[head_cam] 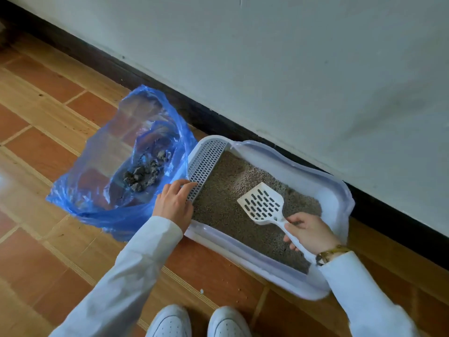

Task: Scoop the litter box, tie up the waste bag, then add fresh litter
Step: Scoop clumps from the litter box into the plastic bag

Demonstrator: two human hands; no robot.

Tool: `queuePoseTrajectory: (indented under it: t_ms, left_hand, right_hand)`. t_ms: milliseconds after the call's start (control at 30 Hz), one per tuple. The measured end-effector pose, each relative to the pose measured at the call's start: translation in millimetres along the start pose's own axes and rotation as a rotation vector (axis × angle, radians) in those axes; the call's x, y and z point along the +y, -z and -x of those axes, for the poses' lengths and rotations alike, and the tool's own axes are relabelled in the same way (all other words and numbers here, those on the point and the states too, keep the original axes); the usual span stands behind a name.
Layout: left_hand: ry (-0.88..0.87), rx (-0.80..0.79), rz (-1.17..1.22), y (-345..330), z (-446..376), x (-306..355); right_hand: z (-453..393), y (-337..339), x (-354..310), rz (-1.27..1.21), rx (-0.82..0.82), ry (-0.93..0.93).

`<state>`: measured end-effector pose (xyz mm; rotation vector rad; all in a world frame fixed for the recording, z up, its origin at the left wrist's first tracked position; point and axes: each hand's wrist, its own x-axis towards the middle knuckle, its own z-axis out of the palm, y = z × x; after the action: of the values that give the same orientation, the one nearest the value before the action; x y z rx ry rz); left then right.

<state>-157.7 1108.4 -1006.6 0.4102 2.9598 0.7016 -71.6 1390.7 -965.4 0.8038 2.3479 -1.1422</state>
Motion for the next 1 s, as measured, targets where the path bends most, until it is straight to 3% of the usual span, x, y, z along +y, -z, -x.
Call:
queuePoseTrajectory:
  t_ms: [200,367,533,700,867,1000]
  left_hand:
    - [-0.037,0.002,0.002,-4.1,-1.5,1.1]
    - [-0.048,0.014,0.004,-2.9,0.4,-0.6]
    - [-0.052,0.032,0.021,0.8,2.0,-0.2]
    - [-0.037,0.064,0.023,9.1,5.9,-5.9]
    - [0.028,0.121,0.024,27.9,8.5,-19.7]
    - [0.096,0.196,0.028,50.5,15.5,-38.0]
  right_hand:
    - [-3.0,-21.8,19.7,0.226,-0.103,-0.077]
    - [0.3,-24.3,21.4,0.595,-0.248,-0.061]
    - [0.9,-13.8,2.9,0.644,-0.266,-0.018]
    - [-6.2,-2.6,-46.3,0.577,-0.122,0.214]
    - [-27.9,-17.5,-118.4,0.254,0.098,0.590]
    - [-47.8,-44.0,-178.0,0.208,0.115,0.801]
